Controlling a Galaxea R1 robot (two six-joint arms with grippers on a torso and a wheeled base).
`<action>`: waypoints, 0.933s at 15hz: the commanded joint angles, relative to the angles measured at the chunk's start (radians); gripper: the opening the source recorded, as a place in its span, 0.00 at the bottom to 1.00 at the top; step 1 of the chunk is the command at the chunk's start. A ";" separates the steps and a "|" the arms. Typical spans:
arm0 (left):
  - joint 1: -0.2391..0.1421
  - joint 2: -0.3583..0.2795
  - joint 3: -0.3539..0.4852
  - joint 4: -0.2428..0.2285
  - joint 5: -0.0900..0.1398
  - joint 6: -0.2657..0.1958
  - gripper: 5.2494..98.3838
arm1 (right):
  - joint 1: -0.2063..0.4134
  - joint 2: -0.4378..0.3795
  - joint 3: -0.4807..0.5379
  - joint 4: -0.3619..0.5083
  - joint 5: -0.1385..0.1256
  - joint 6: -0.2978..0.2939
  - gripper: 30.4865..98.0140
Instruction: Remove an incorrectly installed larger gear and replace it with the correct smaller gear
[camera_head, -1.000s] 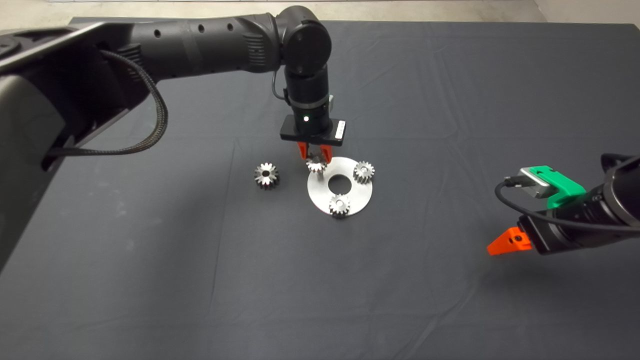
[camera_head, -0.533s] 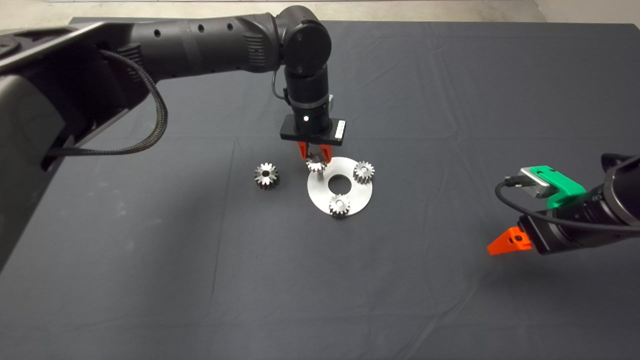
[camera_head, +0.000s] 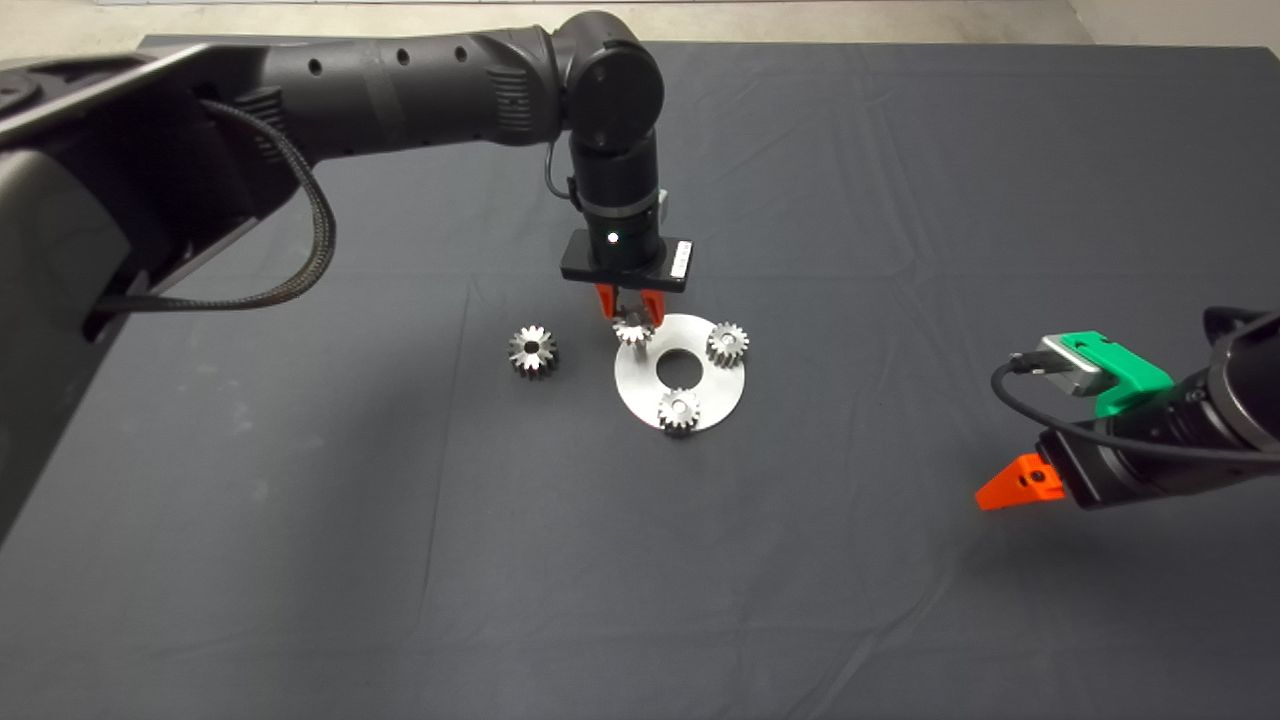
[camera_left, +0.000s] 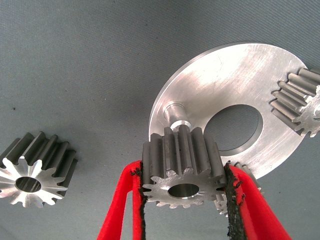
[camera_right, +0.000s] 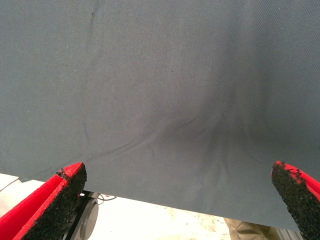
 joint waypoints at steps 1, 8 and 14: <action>-0.023 0.004 0.011 -0.010 0.000 0.005 0.24 | 0.013 -0.002 0.000 0.024 0.003 -0.004 1.00; -0.007 0.006 0.005 -0.007 -0.021 0.008 0.21 | 0.018 -0.002 0.000 0.026 0.003 -0.003 1.00; 0.037 0.006 0.005 0.013 -0.038 0.006 0.19 | 0.018 -0.005 0.002 0.026 0.003 -0.003 1.00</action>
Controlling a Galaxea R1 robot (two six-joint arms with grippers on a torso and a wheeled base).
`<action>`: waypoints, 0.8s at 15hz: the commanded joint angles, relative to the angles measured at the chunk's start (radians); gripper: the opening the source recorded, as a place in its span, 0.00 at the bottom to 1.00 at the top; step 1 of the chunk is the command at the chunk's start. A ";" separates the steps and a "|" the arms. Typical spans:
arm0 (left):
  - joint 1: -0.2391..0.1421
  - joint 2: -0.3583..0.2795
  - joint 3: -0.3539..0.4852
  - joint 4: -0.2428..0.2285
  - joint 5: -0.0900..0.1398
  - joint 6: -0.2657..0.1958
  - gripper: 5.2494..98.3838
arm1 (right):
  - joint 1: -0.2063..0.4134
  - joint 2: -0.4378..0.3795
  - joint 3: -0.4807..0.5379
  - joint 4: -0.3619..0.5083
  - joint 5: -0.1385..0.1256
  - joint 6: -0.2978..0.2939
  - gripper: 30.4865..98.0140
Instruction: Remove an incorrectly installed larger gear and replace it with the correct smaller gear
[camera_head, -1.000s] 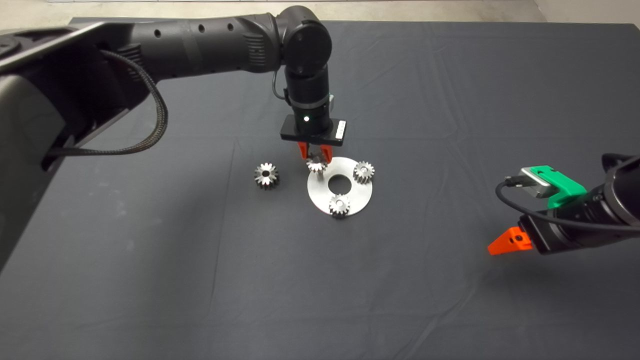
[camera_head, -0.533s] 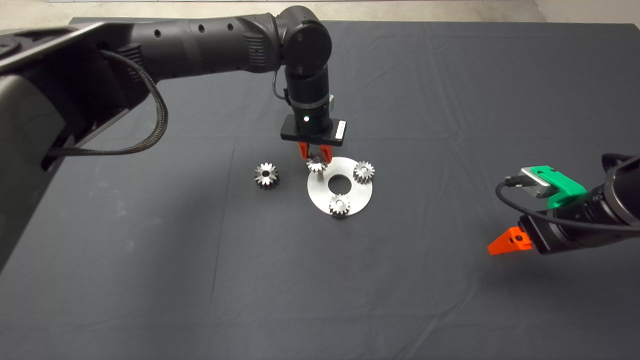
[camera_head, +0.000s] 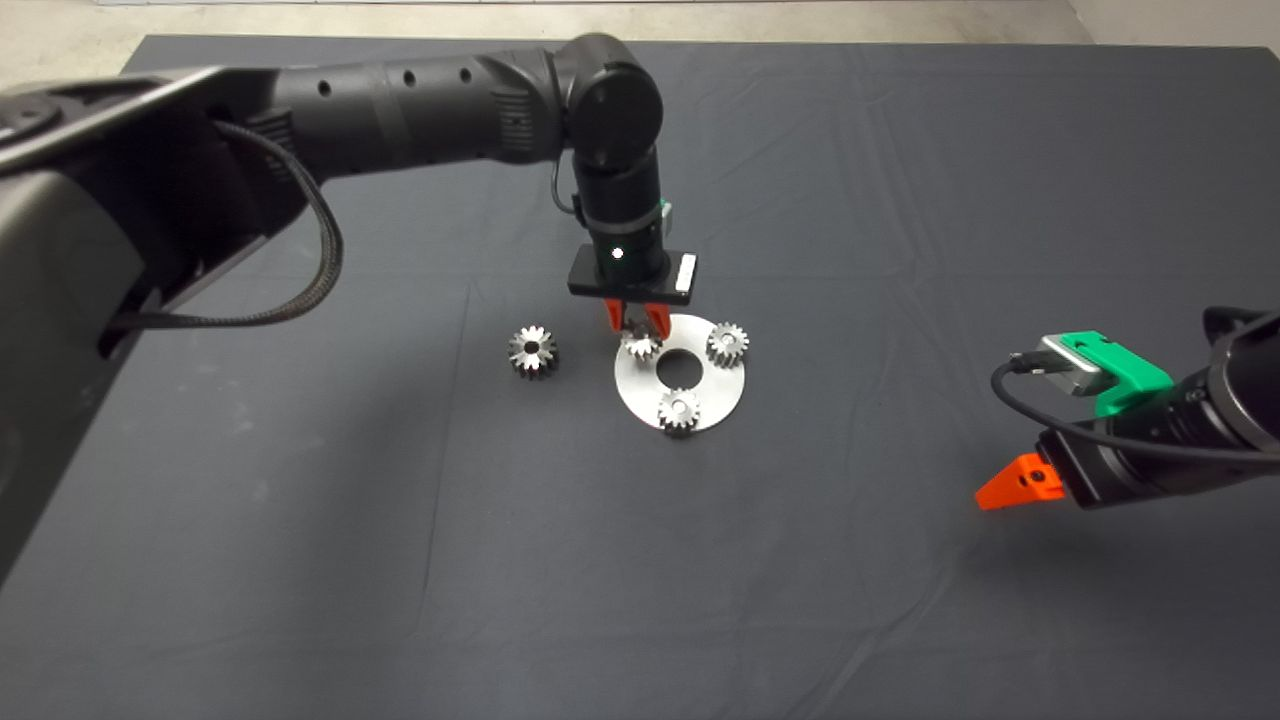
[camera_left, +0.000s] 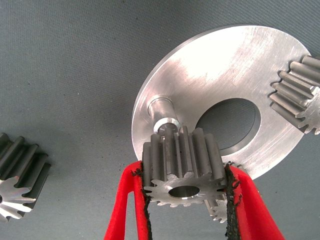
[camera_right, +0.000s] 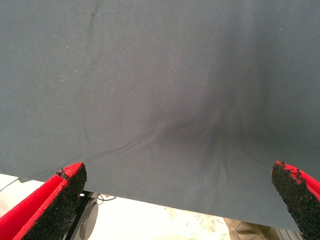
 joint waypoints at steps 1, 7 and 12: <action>-0.002 0.006 0.005 0.014 -0.004 0.002 0.19 | 0.018 -0.006 0.002 0.026 0.003 -0.003 1.00; -0.011 0.006 0.002 0.014 -0.001 0.005 0.18 | 0.016 0.000 0.002 0.026 0.005 -0.003 1.00; -0.009 0.006 -0.013 0.018 -0.004 0.007 0.18 | 0.016 0.000 0.002 0.026 0.003 -0.003 1.00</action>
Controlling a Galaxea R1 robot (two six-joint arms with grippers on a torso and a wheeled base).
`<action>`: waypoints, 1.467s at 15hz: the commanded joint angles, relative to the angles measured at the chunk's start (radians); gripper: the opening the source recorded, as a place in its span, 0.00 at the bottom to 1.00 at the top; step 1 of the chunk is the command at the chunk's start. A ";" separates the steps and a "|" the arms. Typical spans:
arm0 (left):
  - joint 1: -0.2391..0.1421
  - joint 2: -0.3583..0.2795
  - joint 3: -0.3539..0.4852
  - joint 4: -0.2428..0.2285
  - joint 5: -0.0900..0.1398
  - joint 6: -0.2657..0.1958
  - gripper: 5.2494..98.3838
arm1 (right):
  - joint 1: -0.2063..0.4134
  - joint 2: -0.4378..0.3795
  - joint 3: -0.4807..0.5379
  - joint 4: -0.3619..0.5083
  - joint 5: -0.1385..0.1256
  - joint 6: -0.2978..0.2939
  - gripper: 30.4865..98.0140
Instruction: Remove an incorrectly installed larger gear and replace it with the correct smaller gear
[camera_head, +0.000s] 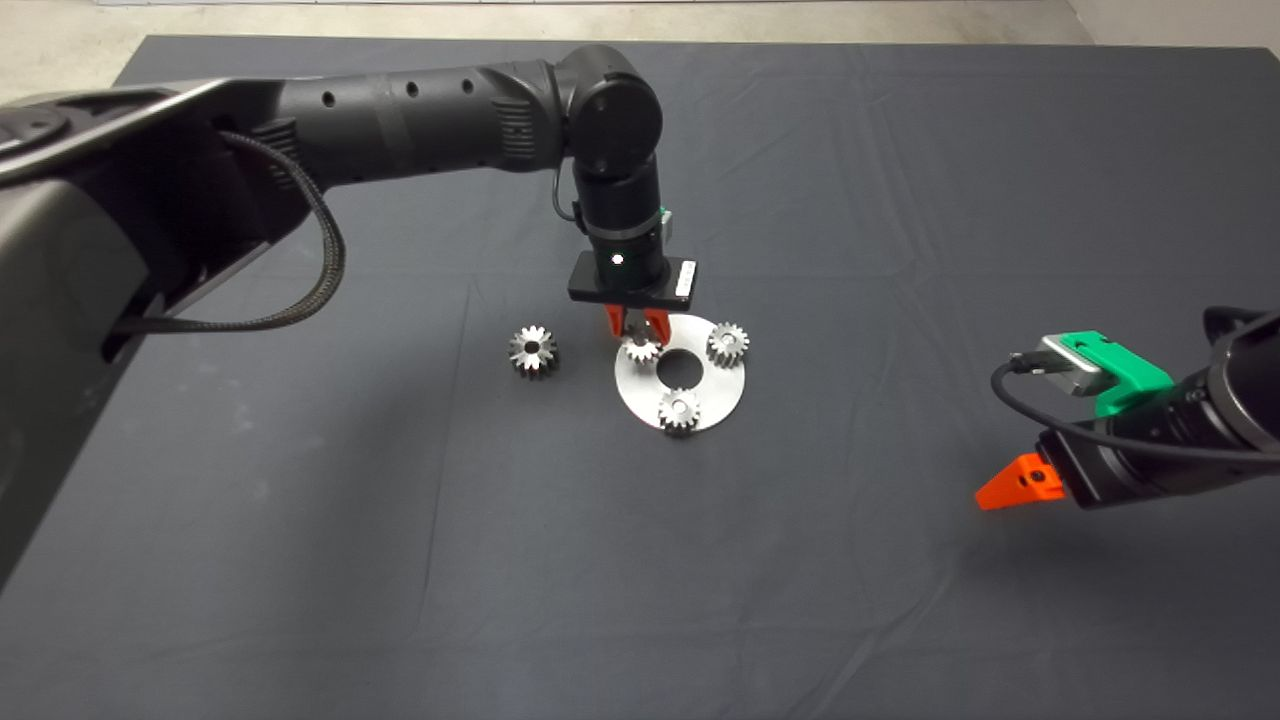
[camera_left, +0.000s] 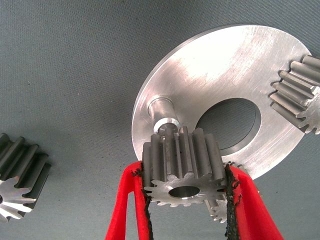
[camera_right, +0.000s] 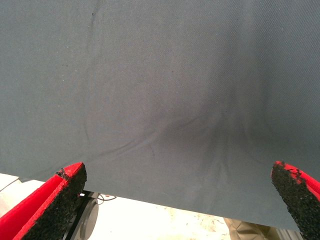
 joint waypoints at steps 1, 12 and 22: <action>-0.011 0.006 -0.013 0.015 -0.006 0.006 0.18 | 0.016 0.000 0.002 0.026 0.003 -0.003 1.00; -0.014 0.007 -0.024 0.015 -0.006 0.006 0.18 | 0.015 0.001 0.002 0.026 0.004 -0.003 1.00; -0.035 0.007 -0.043 0.013 -0.003 0.004 0.18 | 0.015 0.005 0.000 0.025 0.014 -0.003 1.00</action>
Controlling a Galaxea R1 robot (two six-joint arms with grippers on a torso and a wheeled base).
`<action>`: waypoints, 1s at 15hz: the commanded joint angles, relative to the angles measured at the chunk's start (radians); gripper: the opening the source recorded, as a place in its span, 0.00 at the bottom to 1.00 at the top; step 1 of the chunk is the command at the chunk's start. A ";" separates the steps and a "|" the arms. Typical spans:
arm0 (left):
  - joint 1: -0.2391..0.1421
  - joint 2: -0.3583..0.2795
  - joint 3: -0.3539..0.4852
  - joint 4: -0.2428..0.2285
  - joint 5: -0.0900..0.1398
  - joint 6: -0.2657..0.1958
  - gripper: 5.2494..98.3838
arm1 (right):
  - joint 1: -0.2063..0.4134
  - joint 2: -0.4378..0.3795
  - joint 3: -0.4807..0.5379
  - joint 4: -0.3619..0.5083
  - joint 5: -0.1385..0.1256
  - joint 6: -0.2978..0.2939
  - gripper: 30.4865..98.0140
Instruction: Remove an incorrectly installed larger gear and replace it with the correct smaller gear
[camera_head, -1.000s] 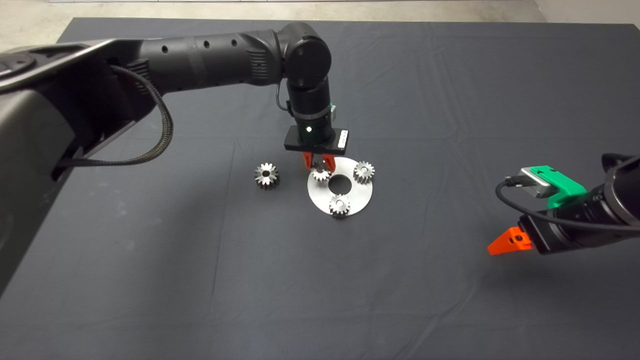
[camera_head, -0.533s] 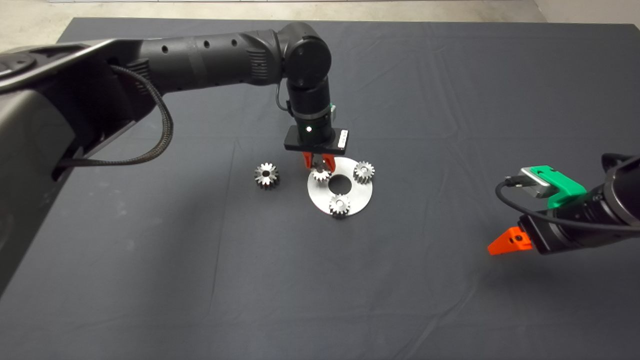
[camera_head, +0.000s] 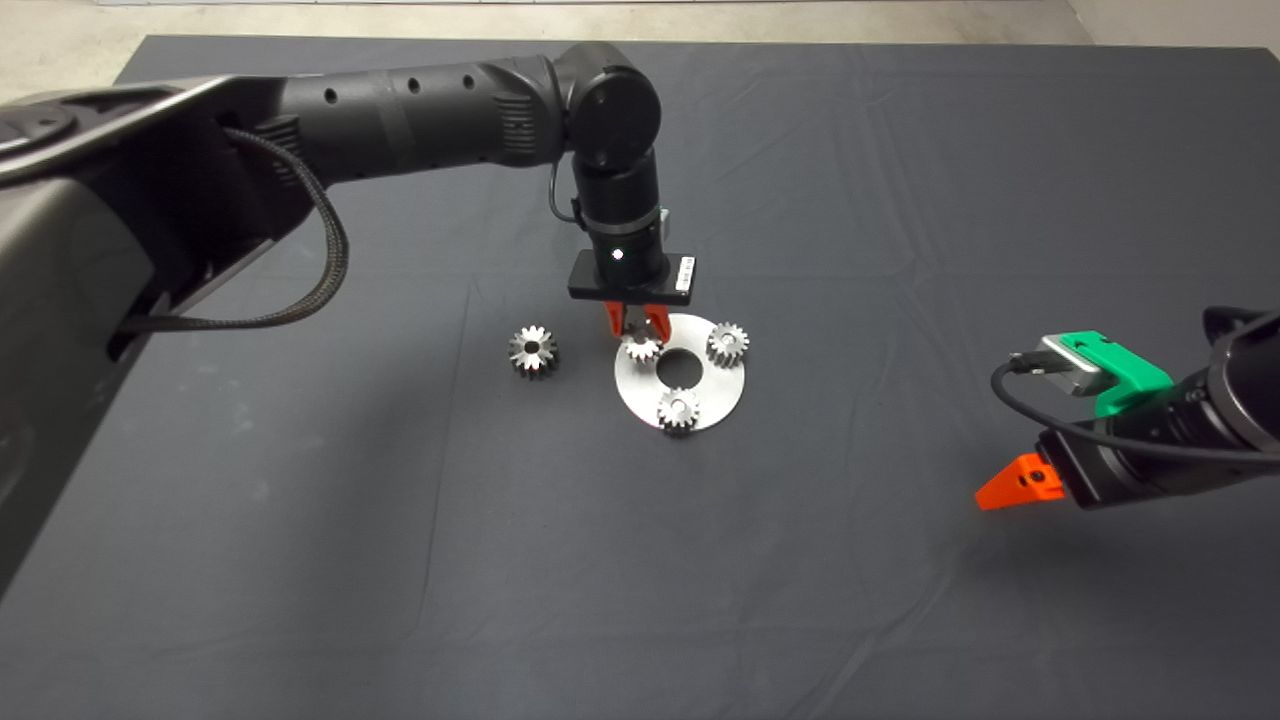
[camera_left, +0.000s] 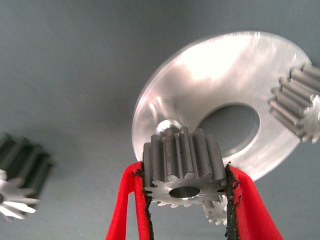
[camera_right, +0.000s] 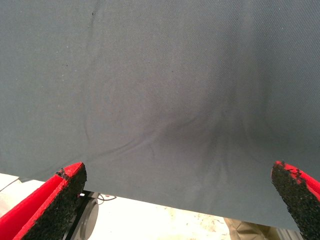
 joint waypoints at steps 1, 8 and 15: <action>-0.029 0.001 -0.006 0.024 -0.004 0.004 0.18 | 0.015 0.007 0.000 0.026 0.015 -0.003 1.00; -0.048 0.001 0.005 0.021 0.001 0.004 0.18 | 0.015 0.009 0.000 0.026 0.015 -0.003 1.00; -0.048 0.002 0.028 0.021 -0.002 0.006 0.18 | 0.017 0.007 0.000 0.026 0.013 -0.003 1.00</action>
